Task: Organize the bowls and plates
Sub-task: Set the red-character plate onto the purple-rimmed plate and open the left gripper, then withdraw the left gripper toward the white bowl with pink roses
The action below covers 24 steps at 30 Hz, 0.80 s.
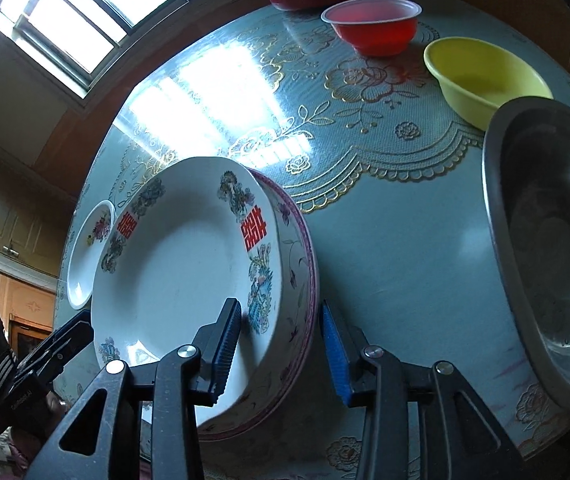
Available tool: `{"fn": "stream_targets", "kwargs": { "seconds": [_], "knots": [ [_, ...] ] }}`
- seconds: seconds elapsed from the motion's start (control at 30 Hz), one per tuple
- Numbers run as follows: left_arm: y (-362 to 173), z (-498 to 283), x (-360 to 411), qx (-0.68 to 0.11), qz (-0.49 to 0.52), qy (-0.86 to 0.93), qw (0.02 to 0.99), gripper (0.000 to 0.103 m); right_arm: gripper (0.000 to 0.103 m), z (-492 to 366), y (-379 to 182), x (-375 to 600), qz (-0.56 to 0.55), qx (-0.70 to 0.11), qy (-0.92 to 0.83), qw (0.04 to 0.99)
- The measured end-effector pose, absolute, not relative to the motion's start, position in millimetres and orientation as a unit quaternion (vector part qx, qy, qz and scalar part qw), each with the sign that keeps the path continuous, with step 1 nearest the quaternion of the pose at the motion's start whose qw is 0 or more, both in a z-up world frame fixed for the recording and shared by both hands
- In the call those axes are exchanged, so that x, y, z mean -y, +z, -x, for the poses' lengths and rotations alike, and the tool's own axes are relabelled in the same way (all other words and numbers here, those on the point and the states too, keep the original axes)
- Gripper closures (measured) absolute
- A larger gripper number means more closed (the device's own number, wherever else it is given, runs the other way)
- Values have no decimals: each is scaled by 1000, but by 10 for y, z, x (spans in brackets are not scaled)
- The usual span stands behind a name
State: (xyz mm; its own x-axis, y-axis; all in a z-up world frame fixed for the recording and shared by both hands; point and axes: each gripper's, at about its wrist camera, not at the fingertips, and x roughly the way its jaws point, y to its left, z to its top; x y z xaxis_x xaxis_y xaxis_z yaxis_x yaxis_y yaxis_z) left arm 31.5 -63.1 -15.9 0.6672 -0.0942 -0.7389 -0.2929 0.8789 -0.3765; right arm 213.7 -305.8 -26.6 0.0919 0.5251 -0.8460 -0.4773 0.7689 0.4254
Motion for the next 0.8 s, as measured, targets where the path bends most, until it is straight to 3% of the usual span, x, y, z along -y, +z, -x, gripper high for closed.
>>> {"fn": "stream_targets", "kwargs": {
  "seconds": [0.17, 0.23, 0.63, 0.8],
  "knots": [
    [-99, -477, 801, -405, 187, 47, 894, 39, 58, -2104, -252, 2981, -9, -585, 329, 741],
    [-99, -493, 812, -406, 183, 42, 894, 39, 46, -2102, -248, 2930, -13, -587, 332, 738],
    [-122, -418, 733, -411, 199, 38, 889, 39, 49, -2170, -236, 2708, 36, -570, 371, 732],
    [-135, -329, 595, -404, 225, 59, 885, 39, 50, -2286, 10, 2723, 31, -513, 364, 777]
  ]
}}
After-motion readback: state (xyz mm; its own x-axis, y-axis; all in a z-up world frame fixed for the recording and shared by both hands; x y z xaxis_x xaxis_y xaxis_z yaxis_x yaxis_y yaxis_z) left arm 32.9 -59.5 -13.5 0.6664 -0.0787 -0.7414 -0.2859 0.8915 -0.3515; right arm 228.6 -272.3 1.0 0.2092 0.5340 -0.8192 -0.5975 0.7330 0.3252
